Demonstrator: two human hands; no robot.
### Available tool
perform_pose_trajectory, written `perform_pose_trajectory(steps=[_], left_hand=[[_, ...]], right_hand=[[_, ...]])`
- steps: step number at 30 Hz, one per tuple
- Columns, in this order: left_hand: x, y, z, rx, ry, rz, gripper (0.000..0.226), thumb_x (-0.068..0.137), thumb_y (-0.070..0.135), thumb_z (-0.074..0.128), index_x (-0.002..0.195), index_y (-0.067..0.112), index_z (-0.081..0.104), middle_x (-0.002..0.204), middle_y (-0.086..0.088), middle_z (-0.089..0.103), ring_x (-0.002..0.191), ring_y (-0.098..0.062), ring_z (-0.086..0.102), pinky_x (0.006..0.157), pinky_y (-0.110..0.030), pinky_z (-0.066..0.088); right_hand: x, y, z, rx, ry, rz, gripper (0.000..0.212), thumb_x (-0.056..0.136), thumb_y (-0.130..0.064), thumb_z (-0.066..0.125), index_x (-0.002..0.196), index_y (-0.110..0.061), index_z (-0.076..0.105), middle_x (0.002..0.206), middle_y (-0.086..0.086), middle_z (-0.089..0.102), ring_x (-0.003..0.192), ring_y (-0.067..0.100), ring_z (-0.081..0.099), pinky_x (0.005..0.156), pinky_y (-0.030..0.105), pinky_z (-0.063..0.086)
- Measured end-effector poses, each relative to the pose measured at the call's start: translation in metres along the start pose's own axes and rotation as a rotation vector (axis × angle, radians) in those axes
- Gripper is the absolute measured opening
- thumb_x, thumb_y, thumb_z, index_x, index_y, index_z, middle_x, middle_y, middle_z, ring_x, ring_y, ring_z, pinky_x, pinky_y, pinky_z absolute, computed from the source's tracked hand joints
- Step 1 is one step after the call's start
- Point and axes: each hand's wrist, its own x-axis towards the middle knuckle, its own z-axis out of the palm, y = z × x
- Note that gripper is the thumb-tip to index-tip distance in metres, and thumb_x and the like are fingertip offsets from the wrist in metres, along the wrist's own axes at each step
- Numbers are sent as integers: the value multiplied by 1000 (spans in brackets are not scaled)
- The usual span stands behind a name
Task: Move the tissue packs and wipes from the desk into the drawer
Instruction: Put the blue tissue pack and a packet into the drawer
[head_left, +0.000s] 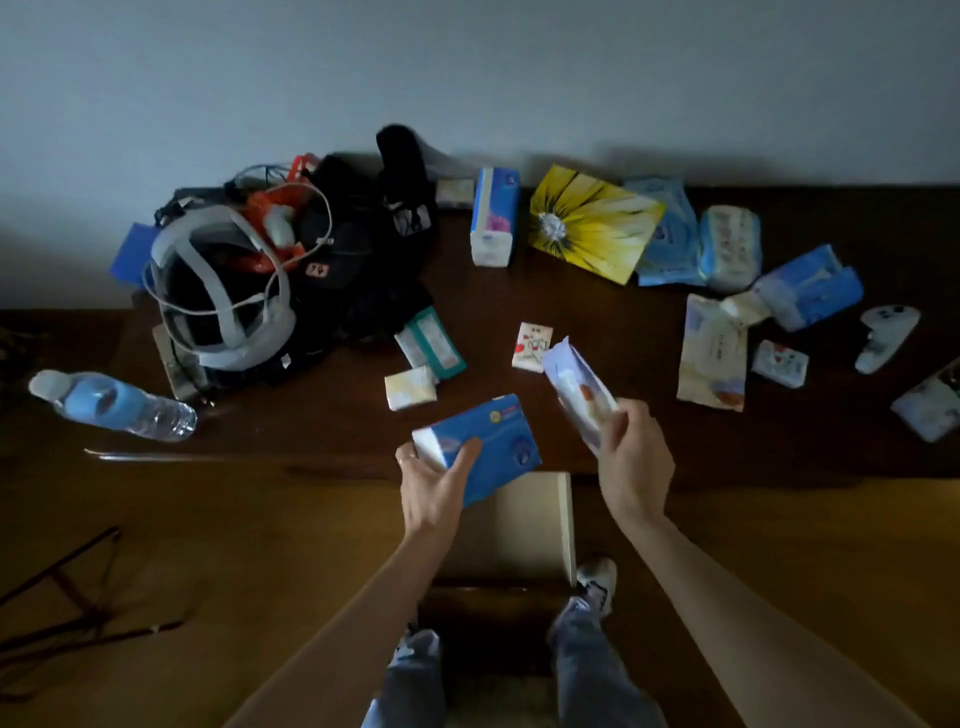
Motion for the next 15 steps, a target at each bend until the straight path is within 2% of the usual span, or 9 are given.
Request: perform_pose_trajectory(steps=[2,4,6,9,11,13,15], left_hand=[[-3,-42,-16,-105,-90,-186,94,59,61,80,132,23,36,113,-3,62,98,-24,68,81,-49,60],[-1,-84,-31,-138,-112,-336,84,69,51,82,132,19,36,114,-7,60,98,-28,68,77,-48,61],[5,-121,-42,-148,-65,-472,63,77,34,82,120,14,41,105,-10,60,89,-27,68,62,-38,61],[21,-182,-46,-41,-36,-581,36,79,21,81,94,10,50,86,-11,63,68,-24,69,50,-31,56],[37,-218,-40,-12,-56,-596,31,80,17,79,84,16,48,75,-7,63,54,-18,67,45,-29,53],[60,-252,-26,50,-58,-623,35,81,20,80,83,16,45,77,-8,59,61,-21,67,53,-37,59],[88,-282,-11,142,-48,-642,41,78,27,81,90,9,46,84,-11,58,75,-27,66,66,-43,60]], right_hand=[[-61,3,14,8,-95,-2,13,103,-24,50,106,-17,60,86,-5,66,68,7,61,53,19,44],[-113,12,33,2,-223,-20,9,102,-27,49,100,-23,57,79,-12,63,61,0,57,50,14,39],[-153,27,55,-30,-357,36,10,104,-30,48,99,-27,56,80,-15,64,62,0,60,51,19,48],[-185,67,101,-72,-466,148,15,105,-30,51,95,-23,60,75,-14,61,62,6,64,51,33,57],[-184,90,135,-104,-543,167,15,101,-24,57,89,-18,63,69,-14,51,62,20,69,52,38,57],[-180,116,170,-153,-631,213,12,100,-23,60,96,-13,66,74,-8,54,72,32,71,60,40,57],[-171,142,206,-161,-728,223,14,99,-25,58,103,-13,66,83,3,66,82,32,70,63,35,52]])
